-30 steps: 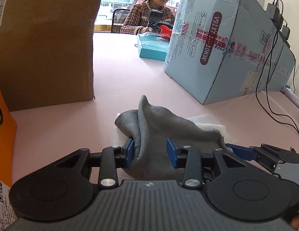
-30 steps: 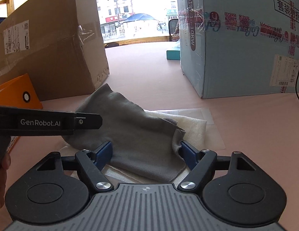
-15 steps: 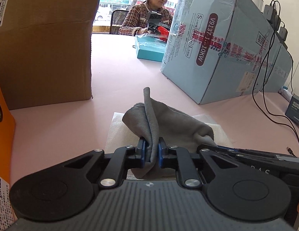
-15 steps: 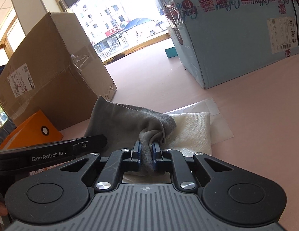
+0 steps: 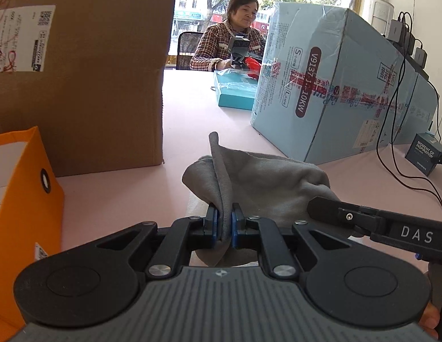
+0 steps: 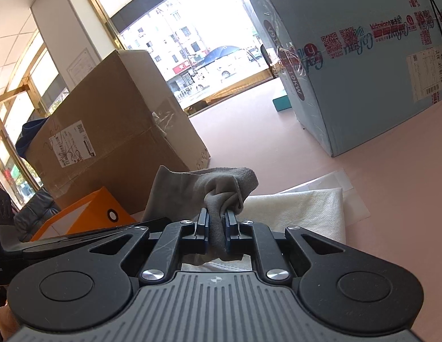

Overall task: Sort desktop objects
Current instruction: 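Lift the grey cloth into the orange shoebox and release it over the egg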

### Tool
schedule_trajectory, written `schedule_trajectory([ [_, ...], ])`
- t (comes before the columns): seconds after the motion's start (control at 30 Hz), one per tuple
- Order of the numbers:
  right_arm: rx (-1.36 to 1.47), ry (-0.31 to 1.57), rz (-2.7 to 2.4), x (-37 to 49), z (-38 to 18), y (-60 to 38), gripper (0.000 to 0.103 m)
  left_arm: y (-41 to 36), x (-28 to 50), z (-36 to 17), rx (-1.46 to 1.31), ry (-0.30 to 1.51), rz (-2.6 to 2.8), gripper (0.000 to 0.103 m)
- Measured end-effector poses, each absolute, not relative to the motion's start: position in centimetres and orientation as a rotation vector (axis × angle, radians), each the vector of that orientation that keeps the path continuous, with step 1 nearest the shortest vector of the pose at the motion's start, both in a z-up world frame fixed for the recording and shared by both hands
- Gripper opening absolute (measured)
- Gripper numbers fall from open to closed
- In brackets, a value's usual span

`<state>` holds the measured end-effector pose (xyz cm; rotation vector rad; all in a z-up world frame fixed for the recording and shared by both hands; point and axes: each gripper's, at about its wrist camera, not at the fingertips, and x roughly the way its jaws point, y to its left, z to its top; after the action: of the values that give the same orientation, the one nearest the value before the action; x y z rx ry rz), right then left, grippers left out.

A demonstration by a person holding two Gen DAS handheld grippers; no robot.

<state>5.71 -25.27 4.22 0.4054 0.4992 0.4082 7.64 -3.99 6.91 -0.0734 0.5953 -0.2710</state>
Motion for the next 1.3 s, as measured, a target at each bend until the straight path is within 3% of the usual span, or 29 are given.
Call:
schedule_trajectory([
  [0.33,0.230,0.420,0.629,2.3,14.2,-12.3,0.010,5.3,1.3,13.5,0.008,0.524,-0.147,0.008],
  [0.53,0.151,0.444,0.748,2.5,16.5,-2.9,0.010,14.1,-0.1,16.5,-0.044,0.586,-0.016,0.008],
  [0.87,0.028,0.567,0.782,6.3,14.1,6.3,0.010,20.9,2.9,13.9,-0.043,0.764,0.116,0.008],
  [1.3,-0.027,0.792,0.686,12.5,7.6,9.6,0.010,23.5,9.8,8.3,-0.064,1.012,0.142,0.009],
])
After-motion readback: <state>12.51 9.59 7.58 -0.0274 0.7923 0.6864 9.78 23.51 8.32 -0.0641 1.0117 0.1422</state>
